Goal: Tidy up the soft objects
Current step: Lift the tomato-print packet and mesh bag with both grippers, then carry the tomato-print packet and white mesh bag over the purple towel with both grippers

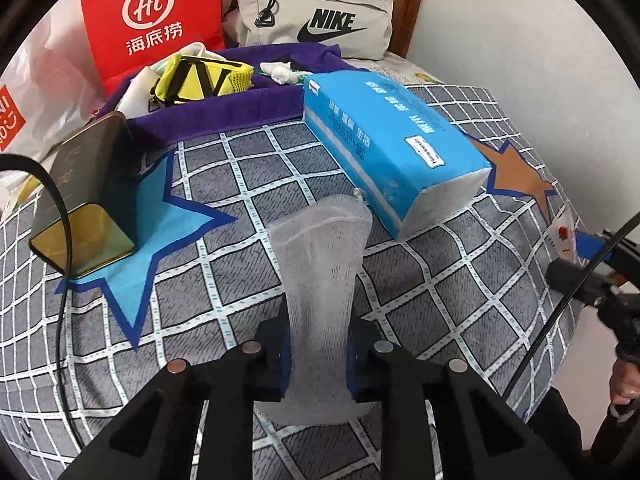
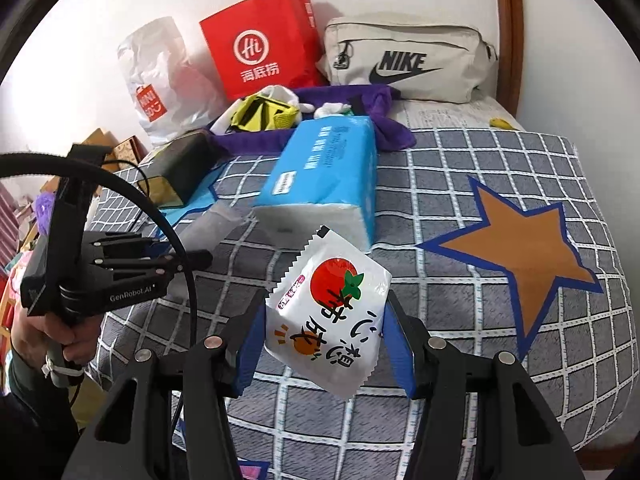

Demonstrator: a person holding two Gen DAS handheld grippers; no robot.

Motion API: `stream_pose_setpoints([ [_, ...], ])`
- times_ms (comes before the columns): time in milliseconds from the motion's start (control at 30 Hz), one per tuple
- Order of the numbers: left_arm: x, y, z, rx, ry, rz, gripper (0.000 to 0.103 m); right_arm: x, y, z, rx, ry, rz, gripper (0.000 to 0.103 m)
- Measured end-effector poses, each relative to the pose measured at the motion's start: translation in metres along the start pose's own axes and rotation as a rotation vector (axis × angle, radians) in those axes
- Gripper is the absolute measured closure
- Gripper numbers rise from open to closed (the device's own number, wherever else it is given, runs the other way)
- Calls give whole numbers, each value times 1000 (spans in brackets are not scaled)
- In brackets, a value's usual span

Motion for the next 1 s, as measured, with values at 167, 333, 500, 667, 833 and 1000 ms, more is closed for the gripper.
stream_pose_setpoints([
  [167,5,1,-19,-34,-16,-24,85,16,-2,2,6,22,-29,48],
  [333,9,1,-34,-59,-5,-32,86,27,-4,2,16,28,-44,48],
  [500,13,-1,-47,-81,9,-38,86,36,-6,3,23,32,-58,48],
  [667,22,-1,-58,-108,13,-66,86,42,-6,5,29,43,-60,48],
  [833,33,-3,-63,-113,-14,-116,86,47,0,6,26,56,-63,48],
  [1000,40,-3,-66,-119,-13,-143,86,51,7,7,21,67,-67,48],
])
Point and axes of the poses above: each gripper's, at about its wrist camera, not at the fingertips, and z roughly the way its jaws point, x to its left, y to its top, the point moved 7 cm from there along z, roughly the way its jaws point, and after that the axes turned 2 degrees about z, right-handed, at the moved point
